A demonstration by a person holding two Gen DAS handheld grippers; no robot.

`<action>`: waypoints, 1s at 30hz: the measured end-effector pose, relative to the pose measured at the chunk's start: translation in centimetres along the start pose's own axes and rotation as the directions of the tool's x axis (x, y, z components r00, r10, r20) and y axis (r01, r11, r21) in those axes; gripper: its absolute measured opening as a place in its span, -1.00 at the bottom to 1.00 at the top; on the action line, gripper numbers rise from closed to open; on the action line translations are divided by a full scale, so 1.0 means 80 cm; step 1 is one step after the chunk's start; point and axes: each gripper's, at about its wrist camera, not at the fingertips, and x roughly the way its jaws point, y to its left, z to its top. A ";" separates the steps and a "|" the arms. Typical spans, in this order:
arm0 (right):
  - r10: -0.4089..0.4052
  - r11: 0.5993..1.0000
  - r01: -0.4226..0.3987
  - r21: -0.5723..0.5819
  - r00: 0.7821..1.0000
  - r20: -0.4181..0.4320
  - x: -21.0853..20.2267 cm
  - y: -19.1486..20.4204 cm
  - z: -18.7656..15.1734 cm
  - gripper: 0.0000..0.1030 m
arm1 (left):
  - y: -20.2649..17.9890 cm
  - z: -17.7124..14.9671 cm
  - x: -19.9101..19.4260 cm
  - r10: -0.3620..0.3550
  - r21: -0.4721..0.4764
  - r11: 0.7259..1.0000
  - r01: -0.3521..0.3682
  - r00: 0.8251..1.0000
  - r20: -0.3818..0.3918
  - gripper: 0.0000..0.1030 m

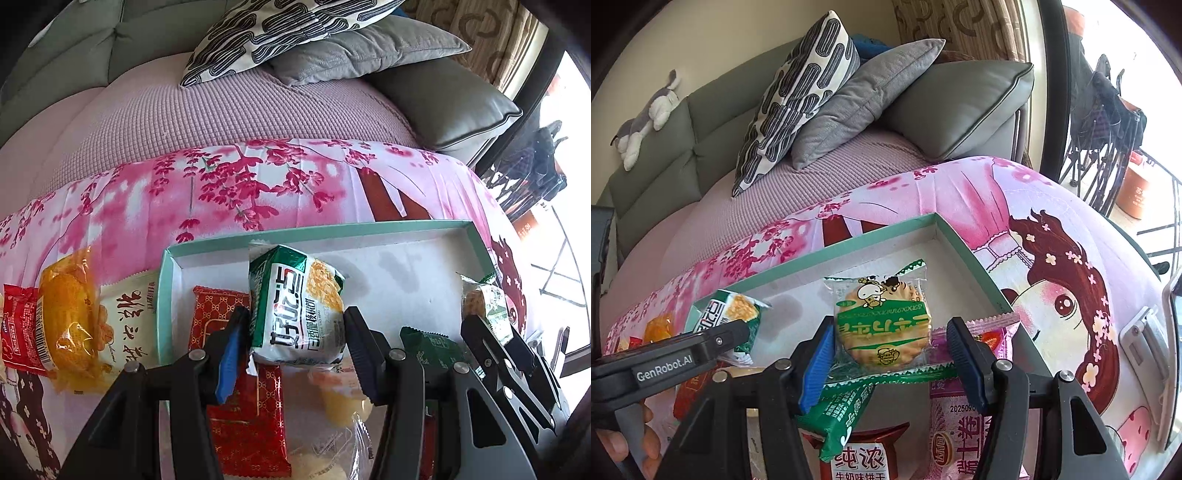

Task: Organize snacks
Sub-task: 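Open the left tool over the tray while the right tool releases the cookie pack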

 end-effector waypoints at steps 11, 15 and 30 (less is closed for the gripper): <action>-0.028 0.999 0.027 -0.041 0.999 -0.023 0.004 0.005 -0.001 0.26 | -0.009 0.002 -0.003 0.062 0.012 0.998 -0.062 0.998 0.003 0.25; -0.036 0.998 0.034 -0.048 0.999 -0.031 0.005 0.006 -0.001 0.30 | -0.008 0.001 -0.008 0.075 0.009 0.997 -0.075 0.997 0.010 0.35; -0.083 0.993 0.080 -0.081 0.996 -0.031 -0.005 0.009 0.005 0.76 | 0.017 -0.001 -0.051 0.168 -0.054 0.985 -0.163 0.978 0.125 0.70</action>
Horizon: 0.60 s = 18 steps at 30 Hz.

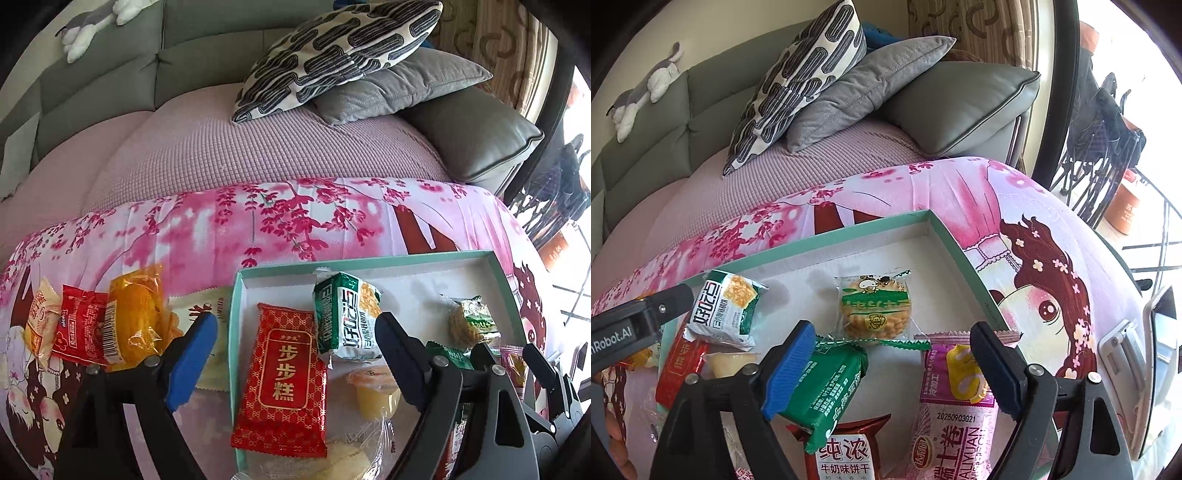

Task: Organize snacks
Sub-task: 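Open the left tool over the tray while the right tool releases the cookie pack, then withdraw both tools from the tray toward the remaining snacks on the bedspread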

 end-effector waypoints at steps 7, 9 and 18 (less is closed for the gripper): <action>0.001 1.000 -0.002 0.023 1.000 0.026 -0.010 -0.005 0.005 1.00 | 0.021 -0.002 -0.013 0.049 -0.059 0.997 -0.045 0.997 0.057 0.80; 0.005 1.000 -0.006 0.020 1.000 0.022 -0.010 -0.004 0.005 1.00 | 0.026 -0.004 -0.013 0.057 -0.075 0.996 -0.053 0.997 0.059 0.88; 0.010 0.999 -0.010 -0.037 1.000 0.011 -0.015 0.020 0.005 1.00 | 0.046 -0.018 -0.016 0.073 -0.116 0.991 -0.066 0.995 0.061 0.99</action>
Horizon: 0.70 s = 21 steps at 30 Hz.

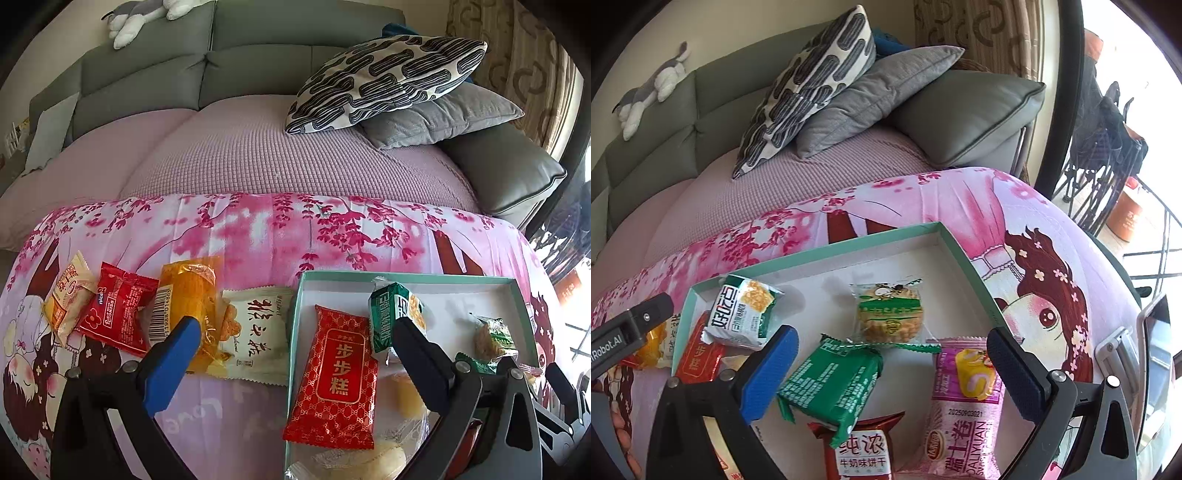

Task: Organize snacks
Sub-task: 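Withdraw both tools from the tray toward the remaining snacks on the bedspread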

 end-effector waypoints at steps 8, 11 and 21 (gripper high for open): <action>0.059 0.993 -0.059 -0.100 0.998 -0.003 -0.008 0.052 -0.002 1.00 | 0.034 -0.011 -0.008 0.030 -0.003 1.000 -0.030 1.000 0.010 0.99; 0.077 0.989 -0.077 -0.125 0.997 0.000 -0.012 0.068 -0.003 1.00 | 0.059 -0.017 -0.012 0.044 -0.023 0.999 -0.044 0.999 0.014 0.99; 0.109 0.977 -0.109 -0.185 0.994 -0.011 -0.014 0.115 -0.010 1.00 | 0.138 -0.040 -0.014 0.129 -0.091 0.987 -0.129 0.992 -0.007 0.99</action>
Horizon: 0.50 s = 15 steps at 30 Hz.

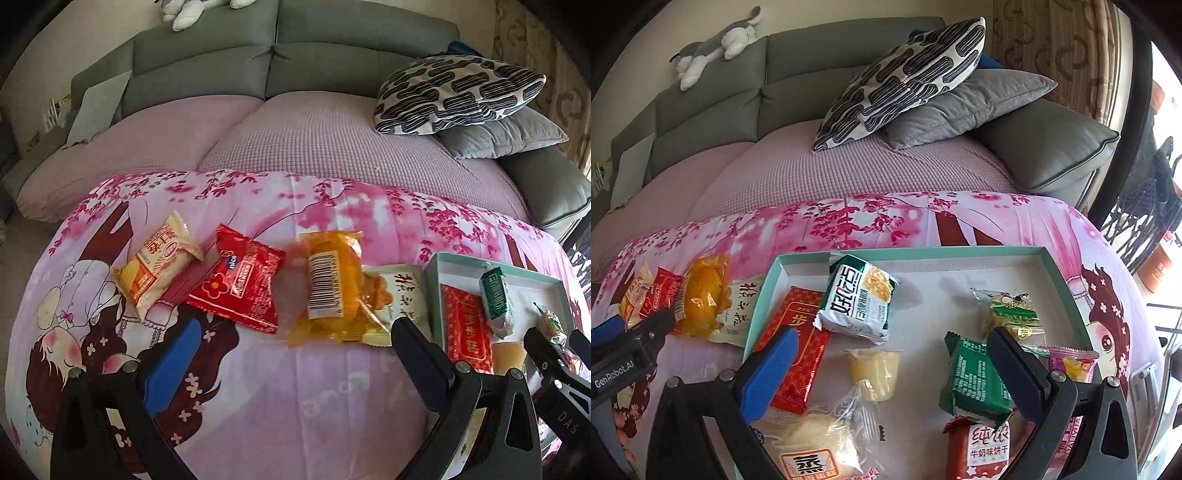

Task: Organize snacks
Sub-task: 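Withdraw both tools from the tray toward the remaining snacks on the bedspread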

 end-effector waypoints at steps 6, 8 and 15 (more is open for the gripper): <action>0.042 0.998 -0.041 -0.038 0.999 0.001 -0.001 0.029 0.000 1.00 | 0.023 -0.009 0.011 0.006 -0.028 1.000 -0.006 1.000 -0.028 0.99; 0.047 0.997 -0.047 -0.054 0.999 -0.001 0.000 0.038 -0.001 1.00 | 0.029 -0.010 0.012 -0.005 -0.044 0.999 0.003 1.000 -0.028 0.99; 0.149 0.988 -0.150 -0.049 0.989 -0.012 0.000 0.065 -0.004 1.00 | 0.053 -0.013 0.014 -0.010 -0.090 0.996 0.007 1.000 -0.028 0.99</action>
